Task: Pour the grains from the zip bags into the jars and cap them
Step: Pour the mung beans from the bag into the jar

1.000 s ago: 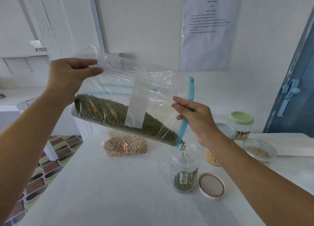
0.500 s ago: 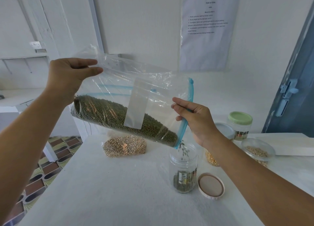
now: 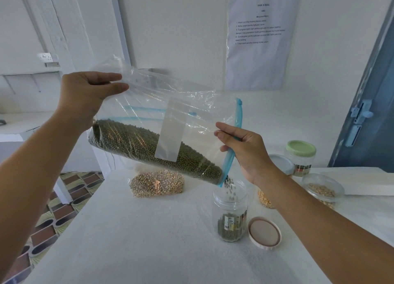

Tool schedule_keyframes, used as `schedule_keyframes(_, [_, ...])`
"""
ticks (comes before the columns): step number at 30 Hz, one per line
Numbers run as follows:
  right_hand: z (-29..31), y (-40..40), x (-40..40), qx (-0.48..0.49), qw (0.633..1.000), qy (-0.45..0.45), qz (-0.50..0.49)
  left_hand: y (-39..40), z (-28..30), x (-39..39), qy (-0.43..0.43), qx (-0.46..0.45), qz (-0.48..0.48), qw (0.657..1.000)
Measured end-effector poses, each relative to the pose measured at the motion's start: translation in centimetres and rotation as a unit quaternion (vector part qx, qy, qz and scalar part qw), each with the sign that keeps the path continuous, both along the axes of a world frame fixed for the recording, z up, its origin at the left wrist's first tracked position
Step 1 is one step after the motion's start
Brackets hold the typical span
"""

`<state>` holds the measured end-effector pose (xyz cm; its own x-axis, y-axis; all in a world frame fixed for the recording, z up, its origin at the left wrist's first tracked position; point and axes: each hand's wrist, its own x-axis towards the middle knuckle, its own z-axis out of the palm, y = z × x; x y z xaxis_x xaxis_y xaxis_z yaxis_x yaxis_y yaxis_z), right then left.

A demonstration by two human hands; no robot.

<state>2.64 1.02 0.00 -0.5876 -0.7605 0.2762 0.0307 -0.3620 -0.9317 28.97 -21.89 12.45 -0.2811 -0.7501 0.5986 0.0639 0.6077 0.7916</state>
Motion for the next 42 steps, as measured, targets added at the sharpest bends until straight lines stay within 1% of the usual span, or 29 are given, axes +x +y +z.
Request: schedule_keyframes(42, [-0.23,0.01,-0.02,0.011,1.0,-0.004,-0.008,0.71,0.45,-0.91,0.008,0.007,0.002,1.0])
